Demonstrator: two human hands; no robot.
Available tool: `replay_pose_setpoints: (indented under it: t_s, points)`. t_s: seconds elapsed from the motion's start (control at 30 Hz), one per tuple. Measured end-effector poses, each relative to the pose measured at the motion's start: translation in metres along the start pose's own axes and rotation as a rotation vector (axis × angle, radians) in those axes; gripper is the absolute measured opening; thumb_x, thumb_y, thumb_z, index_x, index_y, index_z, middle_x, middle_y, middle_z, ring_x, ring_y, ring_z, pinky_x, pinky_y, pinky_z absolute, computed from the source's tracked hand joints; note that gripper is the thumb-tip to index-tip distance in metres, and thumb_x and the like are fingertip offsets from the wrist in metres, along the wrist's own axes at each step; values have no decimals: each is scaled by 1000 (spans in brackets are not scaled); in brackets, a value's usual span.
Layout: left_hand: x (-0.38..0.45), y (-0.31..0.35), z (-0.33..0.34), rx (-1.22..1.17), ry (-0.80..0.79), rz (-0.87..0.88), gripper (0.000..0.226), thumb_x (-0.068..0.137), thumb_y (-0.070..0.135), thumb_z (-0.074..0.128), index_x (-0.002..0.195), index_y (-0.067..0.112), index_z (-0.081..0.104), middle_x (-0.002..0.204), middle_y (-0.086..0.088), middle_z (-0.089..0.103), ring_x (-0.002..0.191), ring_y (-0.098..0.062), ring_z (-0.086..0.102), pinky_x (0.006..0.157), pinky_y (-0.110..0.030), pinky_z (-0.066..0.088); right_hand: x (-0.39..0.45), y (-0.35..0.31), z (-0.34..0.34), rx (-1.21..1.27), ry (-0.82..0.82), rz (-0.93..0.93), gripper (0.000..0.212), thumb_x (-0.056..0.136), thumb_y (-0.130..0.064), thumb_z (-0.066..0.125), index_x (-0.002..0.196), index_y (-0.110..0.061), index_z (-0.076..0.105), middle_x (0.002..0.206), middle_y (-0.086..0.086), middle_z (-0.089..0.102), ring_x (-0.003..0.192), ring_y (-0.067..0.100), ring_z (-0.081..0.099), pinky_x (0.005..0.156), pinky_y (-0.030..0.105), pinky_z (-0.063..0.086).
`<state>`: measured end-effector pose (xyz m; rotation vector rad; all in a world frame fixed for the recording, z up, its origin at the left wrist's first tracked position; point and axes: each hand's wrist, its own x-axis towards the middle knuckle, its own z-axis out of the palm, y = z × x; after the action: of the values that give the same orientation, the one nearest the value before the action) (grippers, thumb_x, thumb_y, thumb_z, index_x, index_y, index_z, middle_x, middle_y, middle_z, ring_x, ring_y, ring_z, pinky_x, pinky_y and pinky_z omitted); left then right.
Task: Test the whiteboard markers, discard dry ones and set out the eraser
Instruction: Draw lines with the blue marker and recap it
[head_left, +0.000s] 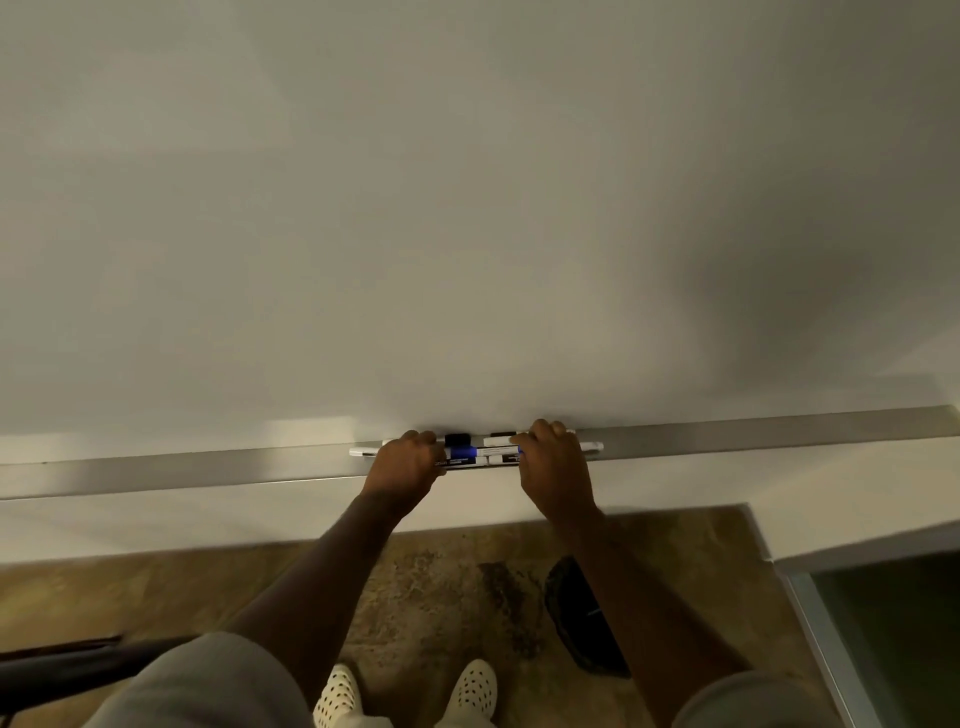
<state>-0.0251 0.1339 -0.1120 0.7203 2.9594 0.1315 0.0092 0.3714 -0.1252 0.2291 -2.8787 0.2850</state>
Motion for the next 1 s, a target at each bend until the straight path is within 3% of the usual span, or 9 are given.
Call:
replay_pose_setpoints:
  t_s: [0.2, 0.3, 0.5, 0.63, 0.77, 0.9, 1.0]
  points:
    - [-3, -2, -2, 35, -38, -2, 26, 87, 30, 74, 110, 16, 73, 109, -4, 63, 94, -24, 62, 72, -37, 56, 9, -28, 8, 15, 18, -198, 11, 85, -10, 70, 93, -14, 75, 85, 5, 63, 80, 25, 59, 70, 37, 48]
    - [-2, -7, -4, 64, -50, -12, 26, 87, 28, 74, 109, 15, 73, 112, -5, 62, 98, -25, 60, 76, -38, 53, 9, -43, 18, 16, 5, -239, 8, 84, -15, 74, 92, -15, 75, 91, 4, 66, 87, 24, 61, 76, 37, 52]
    - [1, -17, -5, -21, -7, 14, 28, 78, 27, 81, 103, 15, 76, 104, -5, 66, 98, -27, 61, 74, -37, 49, 15, -61, 25, 13, -73, -173, 27, 68, -25, 89, 88, -15, 74, 92, 5, 68, 89, 26, 66, 77, 39, 56]
    - [0, -29, -5, -106, 47, 63, 23, 74, 29, 83, 94, 18, 77, 92, -2, 66, 90, -26, 61, 68, -34, 43, 20, -66, 24, 42, -31, -169, 20, 71, -21, 86, 83, -15, 71, 87, 4, 64, 85, 25, 64, 74, 38, 55]
    - [-8, -39, -17, -253, 116, 64, 18, 83, 33, 75, 96, 20, 76, 92, 1, 66, 90, -21, 60, 70, -32, 46, 24, -69, 10, 134, 13, -172, 6, 85, -16, 70, 91, -16, 69, 92, 3, 64, 88, 23, 60, 78, 40, 54]
    - [-17, -41, -50, -547, 183, -27, 13, 85, 29, 76, 98, 26, 74, 91, 11, 68, 81, -12, 61, 68, -29, 51, 26, -69, -21, 355, 52, -60, 16, 97, -24, 54, 103, -18, 68, 99, -1, 67, 93, 17, 57, 82, 35, 51]
    - [-24, -37, -85, -822, 262, -64, 25, 81, 20, 83, 103, 28, 73, 88, 13, 70, 80, -11, 66, 71, -21, 52, 33, -75, -56, 505, 139, -15, 24, 98, -26, 49, 108, -16, 68, 103, -1, 68, 96, 13, 57, 83, 28, 51]
